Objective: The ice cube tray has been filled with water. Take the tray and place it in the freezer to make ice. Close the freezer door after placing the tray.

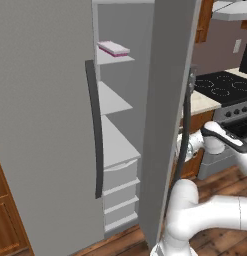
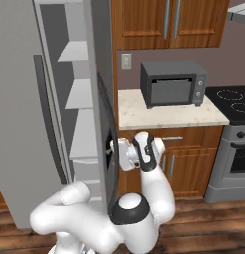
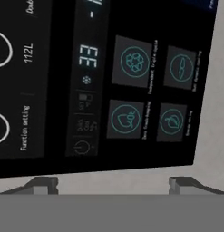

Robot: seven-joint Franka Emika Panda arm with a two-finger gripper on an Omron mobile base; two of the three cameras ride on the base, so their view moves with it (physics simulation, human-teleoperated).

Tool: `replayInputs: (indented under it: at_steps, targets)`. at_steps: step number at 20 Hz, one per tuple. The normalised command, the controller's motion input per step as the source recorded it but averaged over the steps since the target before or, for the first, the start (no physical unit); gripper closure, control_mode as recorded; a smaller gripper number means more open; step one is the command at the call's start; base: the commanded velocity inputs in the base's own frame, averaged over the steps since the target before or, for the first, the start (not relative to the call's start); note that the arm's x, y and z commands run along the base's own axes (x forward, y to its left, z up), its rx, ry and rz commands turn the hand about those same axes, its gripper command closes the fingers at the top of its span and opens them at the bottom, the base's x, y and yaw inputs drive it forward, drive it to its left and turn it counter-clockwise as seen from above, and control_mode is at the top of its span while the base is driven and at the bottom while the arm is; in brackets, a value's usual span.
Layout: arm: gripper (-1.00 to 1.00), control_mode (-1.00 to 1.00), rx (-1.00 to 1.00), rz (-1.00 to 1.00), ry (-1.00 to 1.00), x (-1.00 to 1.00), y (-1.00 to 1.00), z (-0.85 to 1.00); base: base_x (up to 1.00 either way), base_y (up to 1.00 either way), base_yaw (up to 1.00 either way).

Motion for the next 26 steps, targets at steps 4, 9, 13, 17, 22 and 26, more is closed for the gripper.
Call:
replayInputs:
  at_steps: [4,9,13,17,22,26]
  targets:
    - [-1.00,-1.00,0.00,-0.11,-0.10,-0.48,0.53,-0.02,0.00,0.00,0.00]
    - [-1.00,-1.00,0.00,-0.15,-0.10,-0.23,0.54,0.00,0.00,0.00,0.00]
    - [-1.00,-1.00,0.00,-0.18,-0.07,-0.04,0.50,0.00,0.00,0.00,0.00]
    - [-1.00,-1.00,0.00,-0.18,-0.04,0.00,0.48,0.00,0.00,0.00,0.00]
    - [-1.00,-1.00,0.00,-0.18,-0.01,0.02,0.36,0.03,0.00,0.00,0.00]
    - [-1.00,-1.00,0.00,-0.14,0.01,0.30,0.04,0.33,0.00,0.00,0.00]
